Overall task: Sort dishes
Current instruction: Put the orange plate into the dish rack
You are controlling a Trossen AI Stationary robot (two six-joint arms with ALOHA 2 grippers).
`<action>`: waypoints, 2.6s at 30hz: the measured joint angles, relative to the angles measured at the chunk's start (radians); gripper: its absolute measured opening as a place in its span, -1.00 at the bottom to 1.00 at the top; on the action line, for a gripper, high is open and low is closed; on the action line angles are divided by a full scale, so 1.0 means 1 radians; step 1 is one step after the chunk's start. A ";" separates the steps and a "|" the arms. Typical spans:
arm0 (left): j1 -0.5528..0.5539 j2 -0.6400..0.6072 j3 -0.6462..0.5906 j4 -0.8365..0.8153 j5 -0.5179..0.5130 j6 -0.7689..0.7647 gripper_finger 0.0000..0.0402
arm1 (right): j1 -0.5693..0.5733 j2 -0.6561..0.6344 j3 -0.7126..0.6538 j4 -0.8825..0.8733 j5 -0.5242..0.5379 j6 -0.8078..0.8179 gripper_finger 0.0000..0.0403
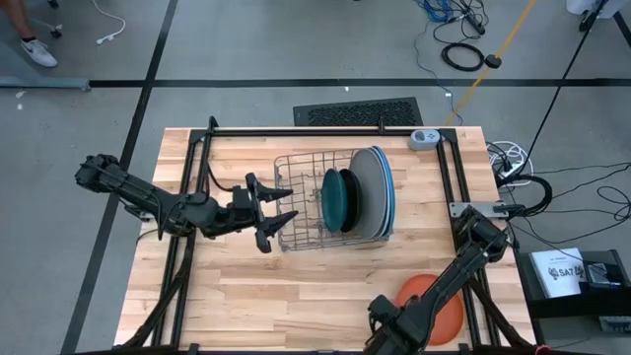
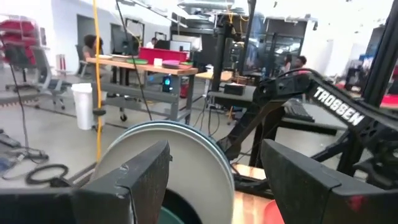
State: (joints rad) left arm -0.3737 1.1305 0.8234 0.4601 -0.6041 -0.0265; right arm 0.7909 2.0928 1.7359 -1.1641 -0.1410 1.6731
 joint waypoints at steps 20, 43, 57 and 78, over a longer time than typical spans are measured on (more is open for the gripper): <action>0.009 0.000 0.000 -0.190 -0.001 0.032 0.25 | 0.020 0.040 -0.067 -0.061 0.010 0.210 -0.10; 0.033 0.001 -0.044 -0.243 0.263 -0.012 0.25 | 0.007 -0.020 -0.027 0.092 0.030 -0.125 -0.97; 0.033 0.000 0.015 -0.174 0.678 0.189 0.25 | -0.023 -0.109 0.536 -0.088 0.475 -0.908 -0.99; 0.091 0.013 0.050 -0.347 0.921 0.220 0.23 | -0.197 -0.109 0.562 0.052 0.347 -1.362 -1.00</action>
State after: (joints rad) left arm -0.2825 1.1431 0.8734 0.1131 0.3166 0.1932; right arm 0.5941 1.9839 2.2982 -1.1124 0.2058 0.3109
